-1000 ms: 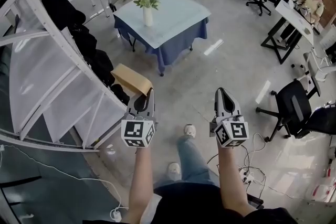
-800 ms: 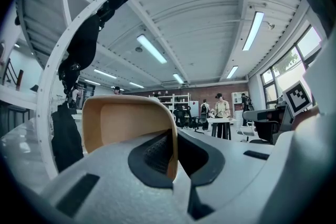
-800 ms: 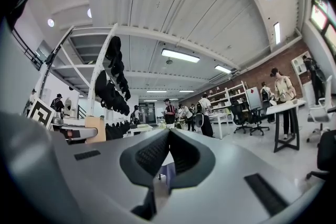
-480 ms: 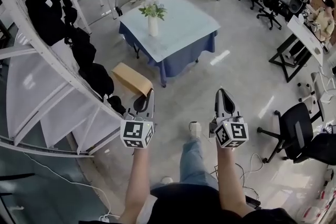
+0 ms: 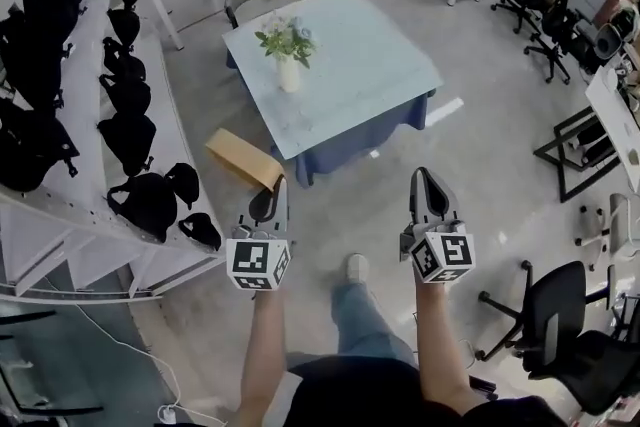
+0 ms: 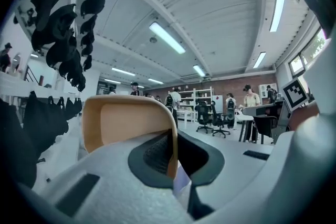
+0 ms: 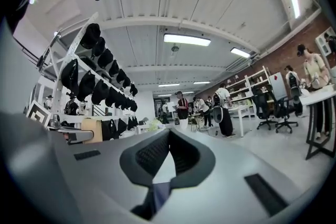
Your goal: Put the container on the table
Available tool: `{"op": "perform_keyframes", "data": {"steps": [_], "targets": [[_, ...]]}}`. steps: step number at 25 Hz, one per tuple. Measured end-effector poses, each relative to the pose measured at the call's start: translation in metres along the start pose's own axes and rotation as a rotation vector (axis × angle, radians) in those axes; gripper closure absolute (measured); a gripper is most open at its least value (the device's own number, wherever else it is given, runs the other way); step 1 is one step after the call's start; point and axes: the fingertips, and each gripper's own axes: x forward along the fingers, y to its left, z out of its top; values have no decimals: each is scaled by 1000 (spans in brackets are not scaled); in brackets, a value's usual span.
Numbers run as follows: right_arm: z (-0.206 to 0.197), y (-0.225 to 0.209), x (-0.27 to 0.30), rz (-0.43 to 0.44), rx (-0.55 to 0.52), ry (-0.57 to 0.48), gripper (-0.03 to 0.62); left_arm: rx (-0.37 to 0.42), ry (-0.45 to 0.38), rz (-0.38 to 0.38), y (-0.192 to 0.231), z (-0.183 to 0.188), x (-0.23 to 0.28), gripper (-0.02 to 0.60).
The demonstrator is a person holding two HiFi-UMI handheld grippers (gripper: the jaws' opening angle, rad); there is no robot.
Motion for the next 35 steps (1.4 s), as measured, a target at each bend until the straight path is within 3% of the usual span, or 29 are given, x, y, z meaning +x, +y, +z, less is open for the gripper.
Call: {"op": "perform_keyframes", "data": {"steps": [6, 12, 25, 35], "targets": [[8, -47, 76, 96, -1, 39, 595, -16, 11, 116, 8, 9, 67, 572], [9, -67, 122, 158, 3, 58, 595, -14, 9, 198, 15, 13, 96, 572], [-1, -35, 169, 256, 32, 88, 595, 20, 89, 194, 25, -4, 130, 572], [-5, 5, 216, 333, 23, 105, 595, 10, 82, 168, 39, -1, 166, 572]]}}
